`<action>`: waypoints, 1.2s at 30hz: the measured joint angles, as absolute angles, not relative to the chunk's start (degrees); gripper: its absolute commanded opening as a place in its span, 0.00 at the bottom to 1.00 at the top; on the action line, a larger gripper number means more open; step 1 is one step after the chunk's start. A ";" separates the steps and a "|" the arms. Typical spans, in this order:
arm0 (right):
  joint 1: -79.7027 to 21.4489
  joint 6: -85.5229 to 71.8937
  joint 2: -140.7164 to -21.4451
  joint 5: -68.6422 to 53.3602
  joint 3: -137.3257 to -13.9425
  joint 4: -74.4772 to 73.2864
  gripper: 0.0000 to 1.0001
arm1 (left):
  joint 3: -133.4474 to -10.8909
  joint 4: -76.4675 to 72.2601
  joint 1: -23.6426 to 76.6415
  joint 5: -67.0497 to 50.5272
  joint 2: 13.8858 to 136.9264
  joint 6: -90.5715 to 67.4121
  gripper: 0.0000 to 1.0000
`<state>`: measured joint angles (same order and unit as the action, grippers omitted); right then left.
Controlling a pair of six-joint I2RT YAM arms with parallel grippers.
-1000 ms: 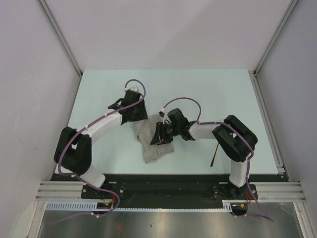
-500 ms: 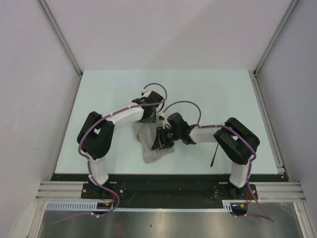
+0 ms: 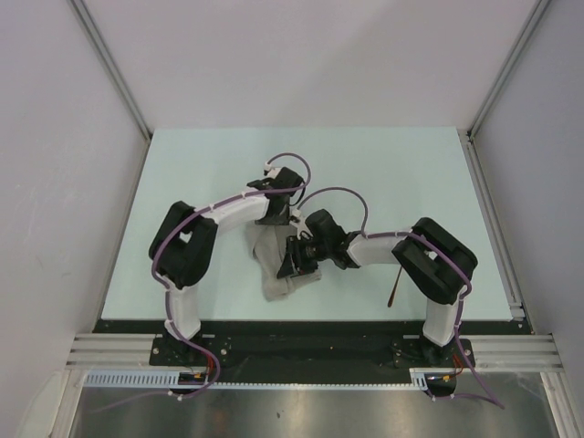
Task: Fold the napkin into a case and place the utensils inside
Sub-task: Fold the lower triangle-folded napkin at the center of the board.
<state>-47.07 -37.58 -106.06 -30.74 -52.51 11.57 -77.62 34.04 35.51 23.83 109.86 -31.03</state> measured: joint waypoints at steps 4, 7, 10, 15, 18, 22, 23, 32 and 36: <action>-47.20 -37.56 -106.06 -30.72 -52.49 11.70 0.39 | -79.44 34.50 35.51 23.90 112.57 -30.44 0.47; -47.44 -37.67 -106.06 -30.76 -52.31 12.14 0.39 | -80.12 35.09 35.51 24.12 113.78 -29.85 0.34; -47.55 -37.93 -106.06 -30.85 -51.62 12.86 0.39 | -80.73 35.44 35.51 24.84 114.52 -29.34 0.22; -48.47 -38.02 -106.06 -31.00 -49.93 13.61 0.34 | -82.56 36.62 35.51 25.74 115.07 -28.36 0.00; -48.71 -38.37 -106.06 -31.33 -49.50 14.55 0.27 | -83.11 37.12 35.51 26.59 115.07 -28.05 0.00; -48.88 -39.22 -106.06 -31.97 -48.99 15.49 0.16 | -82.52 37.65 35.51 27.59 114.28 -28.01 0.00; -49.01 -39.42 -106.06 -32.08 -48.97 15.66 0.14 | -81.91 37.67 35.51 27.94 113.45 -28.03 0.00; -49.89 -43.59 -106.08 -35.51 -49.28 20.14 0.08 | -78.24 38.04 35.42 30.33 106.08 -28.38 0.00; -50.17 -45.17 -106.94 -37.32 -51.05 21.61 0.07 | -76.49 37.98 35.07 31.57 105.67 -28.71 0.00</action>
<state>-50.17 -45.17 -106.94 -37.32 -51.05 21.61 -76.49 37.98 35.07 31.57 105.67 -28.71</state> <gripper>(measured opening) 0.102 0.011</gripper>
